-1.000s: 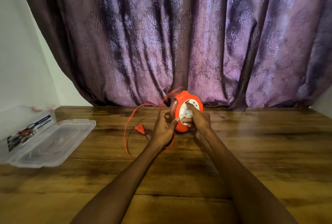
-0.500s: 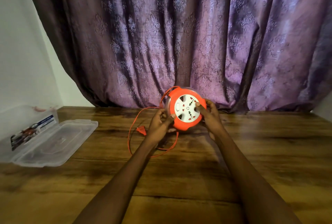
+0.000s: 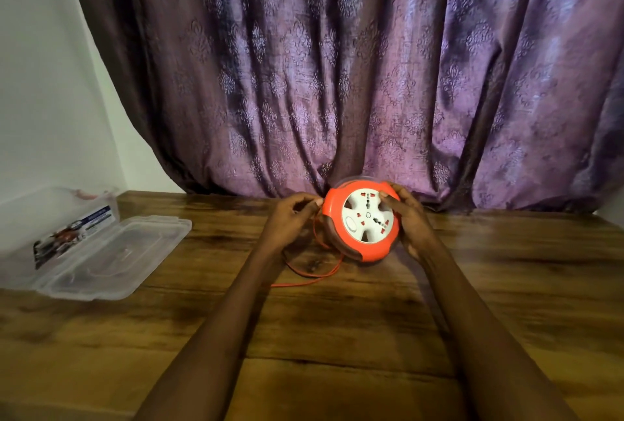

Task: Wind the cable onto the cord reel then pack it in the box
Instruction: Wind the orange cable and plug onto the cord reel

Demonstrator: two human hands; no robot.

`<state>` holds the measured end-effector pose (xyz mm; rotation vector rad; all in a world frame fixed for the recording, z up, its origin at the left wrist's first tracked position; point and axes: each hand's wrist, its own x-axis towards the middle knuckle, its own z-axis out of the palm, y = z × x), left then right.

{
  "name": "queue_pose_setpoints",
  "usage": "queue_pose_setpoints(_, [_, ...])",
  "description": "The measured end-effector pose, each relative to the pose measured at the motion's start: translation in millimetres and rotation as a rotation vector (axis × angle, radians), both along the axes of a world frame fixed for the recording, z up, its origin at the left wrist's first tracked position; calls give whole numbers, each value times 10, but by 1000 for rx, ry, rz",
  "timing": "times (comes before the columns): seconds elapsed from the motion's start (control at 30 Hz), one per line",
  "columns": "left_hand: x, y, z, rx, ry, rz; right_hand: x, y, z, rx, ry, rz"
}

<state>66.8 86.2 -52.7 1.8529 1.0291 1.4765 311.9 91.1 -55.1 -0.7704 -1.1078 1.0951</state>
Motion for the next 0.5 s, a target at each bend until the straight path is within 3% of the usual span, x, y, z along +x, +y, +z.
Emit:
queue_pose_setpoints(0.13, [-75,50,-7,-91,-37,-110,9,-10,9,1,9,-14])
queue_pose_setpoints(0.27, [-89,60,-109,-193,92,-256,20,1,28,8,140,-52])
queue_pose_setpoints(0.33, [-62,34,-191,-262,64,-313,25,14,59,25,218,-75])
queue_pose_setpoints(0.5, [-43,69,-259,-267,88,-135,93,36,106,75,324,-188])
